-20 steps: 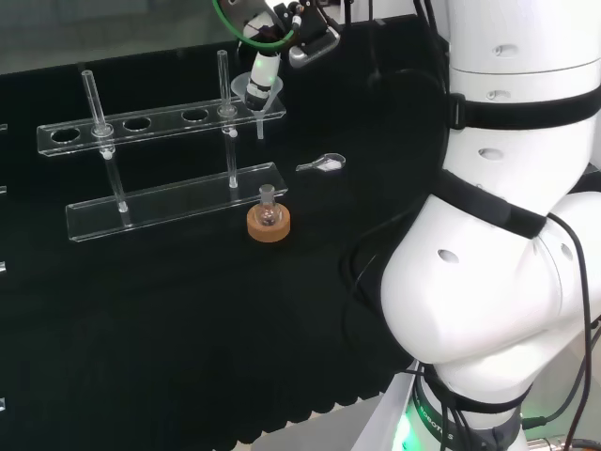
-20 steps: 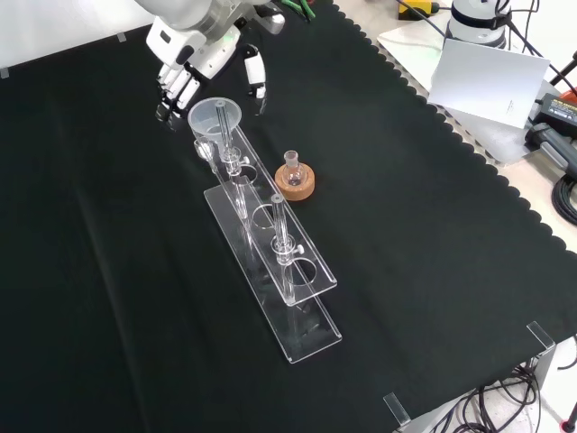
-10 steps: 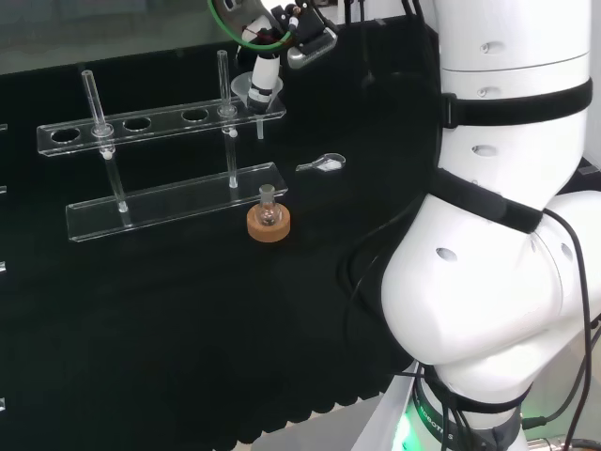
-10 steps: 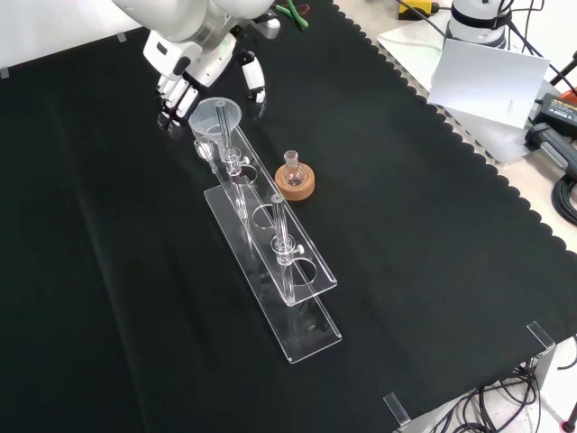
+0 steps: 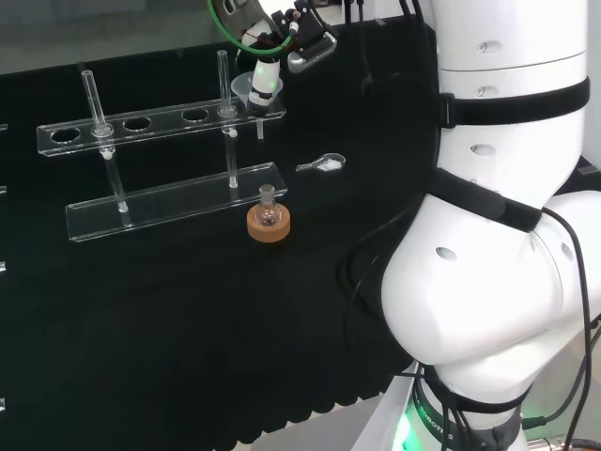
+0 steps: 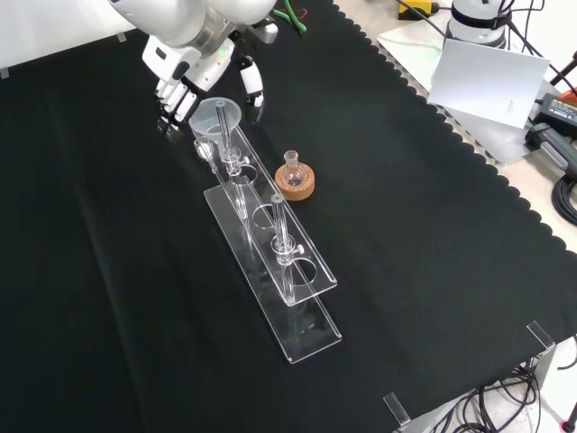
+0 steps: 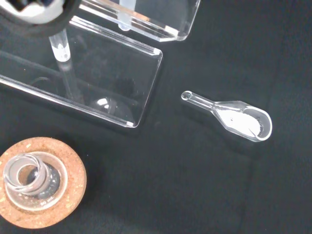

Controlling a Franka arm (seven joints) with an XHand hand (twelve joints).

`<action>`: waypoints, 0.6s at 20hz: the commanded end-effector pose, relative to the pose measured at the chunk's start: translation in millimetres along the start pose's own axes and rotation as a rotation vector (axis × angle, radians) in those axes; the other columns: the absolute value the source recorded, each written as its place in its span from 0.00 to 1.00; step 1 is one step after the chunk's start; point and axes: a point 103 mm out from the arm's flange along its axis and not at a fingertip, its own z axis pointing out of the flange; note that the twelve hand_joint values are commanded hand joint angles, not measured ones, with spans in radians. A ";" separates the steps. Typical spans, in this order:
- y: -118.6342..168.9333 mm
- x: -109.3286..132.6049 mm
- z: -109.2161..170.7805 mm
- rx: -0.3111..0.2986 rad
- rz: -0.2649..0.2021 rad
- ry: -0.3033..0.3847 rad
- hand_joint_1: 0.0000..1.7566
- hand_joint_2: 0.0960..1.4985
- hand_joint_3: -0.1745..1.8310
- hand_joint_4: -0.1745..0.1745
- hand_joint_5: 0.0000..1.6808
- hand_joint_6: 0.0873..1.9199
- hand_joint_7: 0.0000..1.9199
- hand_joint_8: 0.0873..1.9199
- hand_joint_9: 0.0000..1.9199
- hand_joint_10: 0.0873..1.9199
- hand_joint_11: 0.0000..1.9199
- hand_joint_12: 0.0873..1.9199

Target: Pick up the funnel from the transparent funnel stand.

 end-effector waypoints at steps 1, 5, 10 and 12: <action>3.7 -0.8 2.6 0.016 -0.006 0.007 0.44 0.32 0.34 0.47 0.08 0.00 0.00 0.20 0.10 0.42 0.11 0.73; 5.1 -2.7 4.9 0.004 0.004 0.005 0.44 0.32 0.36 0.46 0.11 0.00 0.04 0.27 0.23 0.33 0.12 0.73; -0.4 -3.1 2.8 -0.142 0.041 -0.026 0.45 0.34 0.37 0.45 0.28 0.01 0.17 0.31 0.37 0.27 0.17 0.70; -3.5 -3.1 0.9 -0.197 0.062 -0.029 0.46 0.37 0.37 0.48 0.37 0.09 0.24 0.30 0.44 0.24 0.20 0.68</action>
